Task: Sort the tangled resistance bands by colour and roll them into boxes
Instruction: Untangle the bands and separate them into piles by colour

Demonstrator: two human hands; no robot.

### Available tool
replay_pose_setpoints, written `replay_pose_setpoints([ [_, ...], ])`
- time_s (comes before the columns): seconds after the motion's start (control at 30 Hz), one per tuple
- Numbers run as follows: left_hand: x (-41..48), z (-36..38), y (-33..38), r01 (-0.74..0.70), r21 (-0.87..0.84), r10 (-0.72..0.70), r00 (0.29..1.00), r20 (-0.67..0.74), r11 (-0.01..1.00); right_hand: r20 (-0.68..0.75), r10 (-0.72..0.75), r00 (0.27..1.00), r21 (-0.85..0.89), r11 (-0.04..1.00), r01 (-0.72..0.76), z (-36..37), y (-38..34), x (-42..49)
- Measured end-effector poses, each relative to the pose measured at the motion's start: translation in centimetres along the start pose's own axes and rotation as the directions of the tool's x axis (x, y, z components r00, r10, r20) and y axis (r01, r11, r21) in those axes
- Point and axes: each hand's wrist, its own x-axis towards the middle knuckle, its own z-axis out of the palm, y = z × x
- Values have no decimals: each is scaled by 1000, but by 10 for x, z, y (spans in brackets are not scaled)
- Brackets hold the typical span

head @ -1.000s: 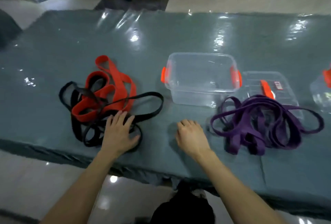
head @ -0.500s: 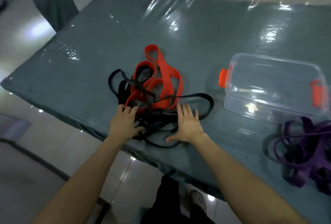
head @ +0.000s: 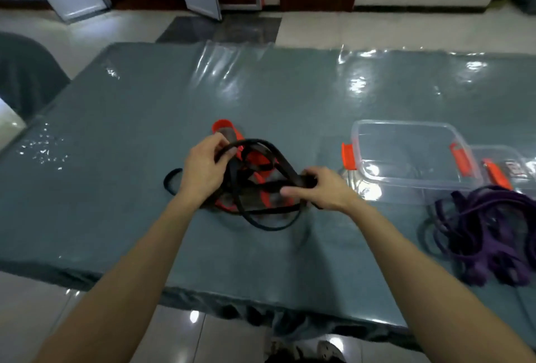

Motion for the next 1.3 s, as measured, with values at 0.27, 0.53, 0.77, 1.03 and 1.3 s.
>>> replay_pose_setpoints([
  [0.27,49,-70,-26,133,141,-178,906,385,981,-359,20,933,300,949,95,-82,-73,2],
  [0.53,30,-34,21,74,-94,-8,822,570,993,-304,-114,946,60,989,138,-98,-119,-8],
  [0.77,42,34,79,3,-235,104,891,442,972,-434,-250,865,93,943,319,-156,-160,-50],
  [1.03,61,95,117,19,-240,70,931,359,970,-487,-172,857,658,572,489,-208,-125,-96],
  [1.3,110,64,188,-224,2,209,914,347,975,-392,112,913,-434,852,-291,-214,-28,-91],
])
